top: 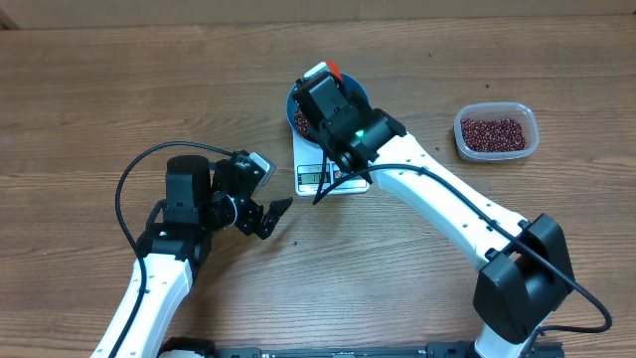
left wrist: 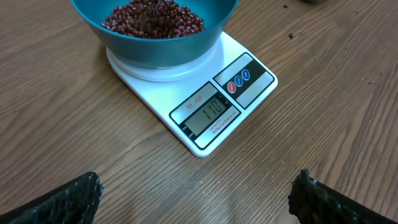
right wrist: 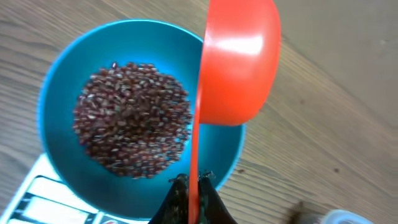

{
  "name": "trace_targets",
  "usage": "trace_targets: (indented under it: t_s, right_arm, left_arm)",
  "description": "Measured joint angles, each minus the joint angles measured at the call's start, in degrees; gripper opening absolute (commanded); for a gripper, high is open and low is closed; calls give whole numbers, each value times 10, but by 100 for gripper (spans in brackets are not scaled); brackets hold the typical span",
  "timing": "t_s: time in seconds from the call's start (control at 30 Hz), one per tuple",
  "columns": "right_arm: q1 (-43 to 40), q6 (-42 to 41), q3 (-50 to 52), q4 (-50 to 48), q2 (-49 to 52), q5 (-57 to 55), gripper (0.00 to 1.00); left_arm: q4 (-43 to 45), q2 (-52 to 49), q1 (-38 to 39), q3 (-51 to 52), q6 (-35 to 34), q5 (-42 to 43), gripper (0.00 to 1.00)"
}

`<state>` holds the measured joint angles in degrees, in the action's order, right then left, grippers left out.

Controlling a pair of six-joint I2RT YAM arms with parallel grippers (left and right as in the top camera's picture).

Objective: Scoop item into bowl and weigh 150g on scale
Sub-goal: 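Carry the filled scoop over the teal bowl and tip it, then return the empty scoop to the bean tub with the right gripper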

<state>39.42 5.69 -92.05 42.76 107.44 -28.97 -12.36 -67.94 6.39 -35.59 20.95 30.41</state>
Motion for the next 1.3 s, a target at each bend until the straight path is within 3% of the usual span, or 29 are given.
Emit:
trace_targets:
  t_s: [0.27,0.43,0.67,0.93,1.3]
  right_arm:
    - [-1,-1,-2,7,0,-18,4]
    - [-21,-13,-40,55,0,41,4]
    - [-156,-24,-163,209,-4,196,4]
    - [-349,-40,-212,388,-23,239,4]
    - [-485,-28,-118,373,-24,243,4]
  left_arm:
    - [0,0,0,0,0,0,99]
    - [0,0,0,0,0,0,100]
    - [0,0,0,0,0,0,100]
    - [0,0,0,0,0,0,100]
    - [0,0,0,0,0,0,100]
